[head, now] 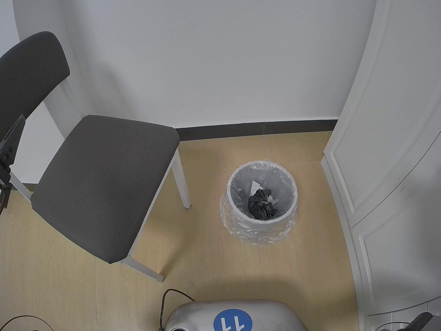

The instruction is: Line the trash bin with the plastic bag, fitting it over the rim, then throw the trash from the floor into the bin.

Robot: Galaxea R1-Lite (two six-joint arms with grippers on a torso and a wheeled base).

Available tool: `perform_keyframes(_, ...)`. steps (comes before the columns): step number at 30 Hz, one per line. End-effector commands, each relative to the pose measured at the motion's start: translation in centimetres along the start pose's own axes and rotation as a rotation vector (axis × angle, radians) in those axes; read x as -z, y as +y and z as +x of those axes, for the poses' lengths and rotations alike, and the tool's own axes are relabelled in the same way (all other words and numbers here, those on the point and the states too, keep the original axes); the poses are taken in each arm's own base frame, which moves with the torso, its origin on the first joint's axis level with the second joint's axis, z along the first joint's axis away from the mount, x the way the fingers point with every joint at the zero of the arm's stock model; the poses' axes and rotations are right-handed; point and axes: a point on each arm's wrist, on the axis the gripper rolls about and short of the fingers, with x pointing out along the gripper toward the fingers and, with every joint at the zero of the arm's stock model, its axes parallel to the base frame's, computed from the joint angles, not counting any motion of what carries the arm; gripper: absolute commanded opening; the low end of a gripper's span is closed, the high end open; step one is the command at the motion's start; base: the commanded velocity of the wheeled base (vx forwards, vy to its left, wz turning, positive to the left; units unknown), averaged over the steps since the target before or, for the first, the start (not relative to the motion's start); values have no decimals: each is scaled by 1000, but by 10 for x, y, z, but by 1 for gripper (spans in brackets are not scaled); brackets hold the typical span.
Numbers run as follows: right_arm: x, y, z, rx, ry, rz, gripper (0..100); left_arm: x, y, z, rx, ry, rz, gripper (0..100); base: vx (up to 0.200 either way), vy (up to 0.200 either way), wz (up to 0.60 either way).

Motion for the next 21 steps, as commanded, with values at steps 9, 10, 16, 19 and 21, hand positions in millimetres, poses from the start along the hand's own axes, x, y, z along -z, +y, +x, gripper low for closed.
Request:
perform_keyframes(9,-15,-16,-61,31,-232,32,100,-32,15,-82,10,-106,-21,100,0,0,0)
perform_keyframes(10,-15,-16,-64,34,-242,32,100,-32,16,-86,10,-111,-22,100,0,0,0)
perform_keyframes(16,-12,-18,-91,39,-339,10,100,-34,22,-116,7,-152,-27,100,0,0,0)
perform_keyframes(19,-6,-19,-102,32,-358,-9,100,-31,24,-126,0,-155,-3,100,0,0,0)
perform_keyframes(21,-2,-19,-112,10,-350,-20,100,-29,25,-135,-12,-164,7,100,0,0,0)
